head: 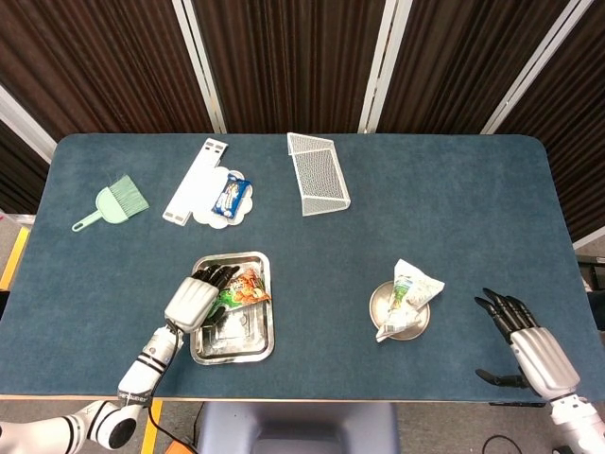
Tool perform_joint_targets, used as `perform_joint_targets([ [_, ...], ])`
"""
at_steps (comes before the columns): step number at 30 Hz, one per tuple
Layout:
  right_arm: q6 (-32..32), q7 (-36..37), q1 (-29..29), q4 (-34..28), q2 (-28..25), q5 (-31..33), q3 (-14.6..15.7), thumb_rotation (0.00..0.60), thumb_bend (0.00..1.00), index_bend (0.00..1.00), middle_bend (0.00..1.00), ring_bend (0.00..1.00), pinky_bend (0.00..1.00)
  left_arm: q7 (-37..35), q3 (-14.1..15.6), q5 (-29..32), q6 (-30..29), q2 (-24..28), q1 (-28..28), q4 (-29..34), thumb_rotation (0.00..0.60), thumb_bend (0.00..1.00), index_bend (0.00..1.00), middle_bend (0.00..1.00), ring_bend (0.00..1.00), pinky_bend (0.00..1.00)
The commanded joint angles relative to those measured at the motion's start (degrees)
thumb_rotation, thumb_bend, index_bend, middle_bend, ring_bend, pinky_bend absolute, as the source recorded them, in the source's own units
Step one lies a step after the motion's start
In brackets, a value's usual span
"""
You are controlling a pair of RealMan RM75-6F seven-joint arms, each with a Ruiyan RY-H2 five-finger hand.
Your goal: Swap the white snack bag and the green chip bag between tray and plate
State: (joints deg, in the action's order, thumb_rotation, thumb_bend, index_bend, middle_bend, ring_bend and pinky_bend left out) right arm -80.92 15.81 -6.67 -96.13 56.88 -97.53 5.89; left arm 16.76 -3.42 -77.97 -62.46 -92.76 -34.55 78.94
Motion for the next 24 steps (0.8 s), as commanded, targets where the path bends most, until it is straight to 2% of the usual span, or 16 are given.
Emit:
perform_joint_targets([
  [1, 0.7, -0.2, -0.3, -0.1, 0.0, 0.4, -0.1, 0.6, 0.15, 0.0, 0.0, 0.0, 0.0, -2.2, 0.5, -1.5, 0.2, 3.8, 0.2, 6.0, 0.6, 0.38, 0.0, 0.0, 0.0, 0.14],
  [4, 0.8, -0.4, -0.4, -0.1, 0.0, 0.2, -0.1, 0.6, 0.15, 0.0, 0.0, 0.0, 0.0, -2.9, 1.7, -3.0, -0.2, 6.7, 0.9, 10.8, 0.6, 0.37, 0.0, 0.0, 0.0, 0.13],
  [8, 0.0, -0.8, 0.0, -0.2, 0.0, 0.0, -0.1, 0.6, 0.15, 0.0, 0.0, 0.0, 0.0, -2.7, 4.7, -5.6, -2.8, 12.7, 3.5, 18.0, 0.6, 0.37, 0.0, 0.0, 0.0, 0.11],
  [10, -0.7, -2.1, 0.5, -0.1, 0.3, 0.4, -0.4, 0.6, 0.15, 0.0, 0.0, 0.0, 0.0, 0.4, 7.7, -8.0, -7.5, 17.1, 6.9, 22.1, 0.6, 0.36, 0.0, 0.0, 0.0, 0.1],
  [12, -1.1, -4.3, 0.9, -0.3, 0.8, 0.9, -0.7, 0.6, 0.15, 0.0, 0.0, 0.0, 0.0, 3.7, 11.1, -12.6, -15.8, 20.6, 12.2, 24.8, 0.6, 0.36, 0.0, 0.0, 0.0, 0.09],
  [15, -2.0, -9.6, 1.7, -0.6, 2.3, 1.5, -1.2, 0.6, 0.15, 0.0, 0.0, 0.0, 0.0, 2.0, 14.9, -19.3, -29.8, 22.1, 21.0, 21.7, 0.6, 0.36, 0.0, 0.0, 0.0, 0.07],
  [18, -3.1, -14.9, 2.6, -0.9, 4.3, 1.3, -1.5, 0.6, 0.15, 0.0, 0.0, 0.0, 0.0, -5.5, 16.0, -19.7, -38.8, 21.4, 27.8, 13.8, 0.6, 0.37, 0.0, 0.0, 0.0, 0.04],
  [20, -3.2, -17.2, 3.0, -1.2, 5.2, 1.4, -1.5, 0.6, 0.15, 0.0, 0.0, 0.0, 0.0, -8.5, 15.0, -17.5, -40.2, 21.1, 29.6, 10.7, 0.6, 0.37, 0.0, 0.0, 0.0, 0.02],
  [24, -2.9, -20.7, 3.7, -1.9, 7.1, 2.7, -1.6, 0.6, 0.15, 0.0, 0.0, 0.0, 0.0, -12.9, 13.2, -17.3, -40.6, 23.0, 29.9, 9.5, 0.6, 0.39, 0.0, 0.0, 0.0, 0.01],
])
